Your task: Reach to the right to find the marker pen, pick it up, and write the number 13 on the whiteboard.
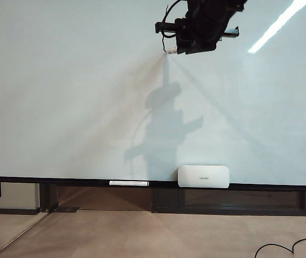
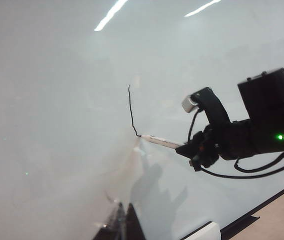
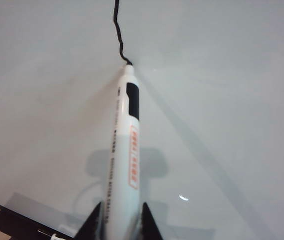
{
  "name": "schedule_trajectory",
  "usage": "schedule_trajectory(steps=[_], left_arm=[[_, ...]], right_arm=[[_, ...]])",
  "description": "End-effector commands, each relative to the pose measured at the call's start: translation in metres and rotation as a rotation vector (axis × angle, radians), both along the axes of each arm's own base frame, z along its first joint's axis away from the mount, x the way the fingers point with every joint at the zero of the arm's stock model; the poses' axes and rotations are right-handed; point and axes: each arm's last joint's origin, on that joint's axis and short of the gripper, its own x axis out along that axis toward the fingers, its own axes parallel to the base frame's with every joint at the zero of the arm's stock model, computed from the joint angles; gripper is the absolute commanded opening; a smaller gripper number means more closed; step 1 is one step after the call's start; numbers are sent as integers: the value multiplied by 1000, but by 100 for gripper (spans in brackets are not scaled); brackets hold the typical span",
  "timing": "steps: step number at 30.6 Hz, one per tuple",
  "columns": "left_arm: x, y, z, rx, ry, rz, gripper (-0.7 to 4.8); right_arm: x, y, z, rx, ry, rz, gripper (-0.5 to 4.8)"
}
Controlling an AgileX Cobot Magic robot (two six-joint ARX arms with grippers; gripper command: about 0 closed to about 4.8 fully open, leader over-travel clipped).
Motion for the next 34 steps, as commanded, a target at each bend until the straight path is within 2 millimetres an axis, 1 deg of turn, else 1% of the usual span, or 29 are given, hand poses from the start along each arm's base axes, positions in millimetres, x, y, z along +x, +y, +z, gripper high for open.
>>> schedule_trajectory(steps=[1,4,9,14,18,24,34], left_arm=[[-2,1,3,-7,-16,-6,-6],[-3,1,3,-6,-13,-6,-6],[-4,1,3,-8,-16,-7,-6],[-8,2,3,-8,-18,-7,-6],[-10,3,3,-8,-19,-7,-6],[-10,3,3,-8,-18,-8,-6],[-10,2,2,-3,-11,-26,-6]], right_arm=[[-11,5,15,6,-50,14,-6],[-18,11,21,10,-63,32,-6],[-30,13,32,15,-75,13,-6],[-40,7,48,29,-115,-4,-6],[-45,3,60,4,-173,-23,-5],[-44,-3,70,30,-253,-32,-5],[-34,-19,71,37,-277,-65,-6]])
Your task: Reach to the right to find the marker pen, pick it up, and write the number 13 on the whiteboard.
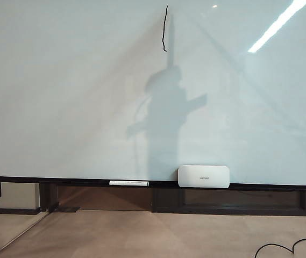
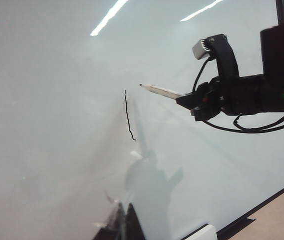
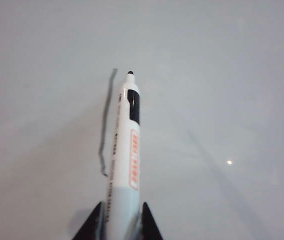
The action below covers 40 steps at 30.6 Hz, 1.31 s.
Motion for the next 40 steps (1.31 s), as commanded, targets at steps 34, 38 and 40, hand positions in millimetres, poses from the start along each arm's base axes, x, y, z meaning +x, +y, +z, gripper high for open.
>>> schedule_trajectory(steps=[34,38,40], left_arm=[[0,0,2,5,-12,-3,-6],[0,0,2,5,-12,-4,-6],[0,0,2,5,-12,-3,-6]], right_arm=[[19,0,1,34,-59,15,-6],[22,-3,0,31,-49,7,-6],[22,-4,-1,30,-43,4,-5]])
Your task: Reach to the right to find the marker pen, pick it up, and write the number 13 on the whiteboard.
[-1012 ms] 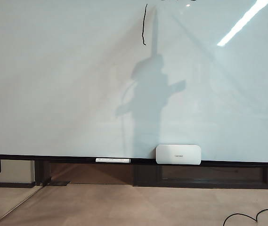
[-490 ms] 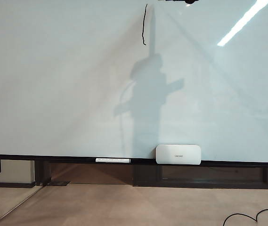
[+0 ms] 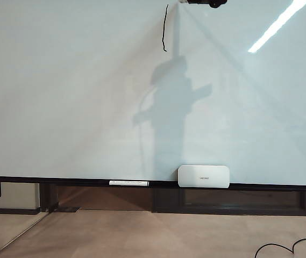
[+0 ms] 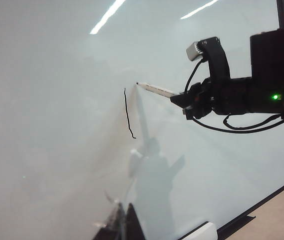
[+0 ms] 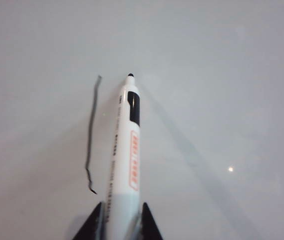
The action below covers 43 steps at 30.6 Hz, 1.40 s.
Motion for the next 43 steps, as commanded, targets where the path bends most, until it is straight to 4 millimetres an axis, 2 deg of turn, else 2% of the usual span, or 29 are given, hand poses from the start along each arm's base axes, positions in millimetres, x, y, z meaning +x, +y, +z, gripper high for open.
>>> schedule_trajectory(steps=[1,21,34,43], left_arm=[[-1,0,2,-2,-15,-5,-6],[-1,0,2,-2,-16,-5,-6],[-1,0,3,-3,-17,-5,-6],[-1,0,3,-3,-17,-7,-6]], right_arm=[[-1,-1,4,16,-12,0,-6],[3,-2,0,16,-4,-30,-6],[3,-4,-2,9,26,-109,-6],[-2,-9,4,-5,30,-190,-6]])
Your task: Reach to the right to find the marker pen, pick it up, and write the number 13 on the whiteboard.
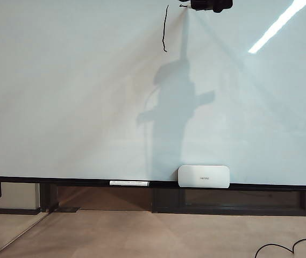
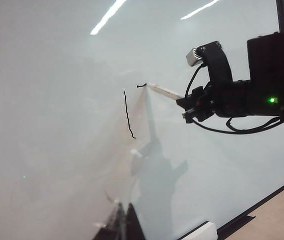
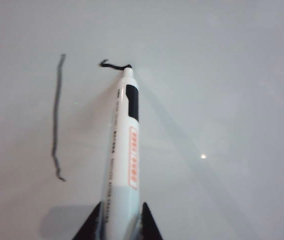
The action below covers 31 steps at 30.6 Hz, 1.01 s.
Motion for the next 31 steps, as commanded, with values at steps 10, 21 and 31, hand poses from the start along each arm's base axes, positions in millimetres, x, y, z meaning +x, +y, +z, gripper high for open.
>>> schedule_trajectory(steps=[10,21,31], left_arm=[[-1,0,3,-2,-18,-12,-6],[-2,0,5,-4,-25,-11,-6],[-3,1,6,-5,-28,-11,-6]], right_arm=[[-6,-7,10,-19,0,-75,-6],[-4,-12,9,-22,14,-89,-6],[-3,-11,2,-35,75,-85,-5]])
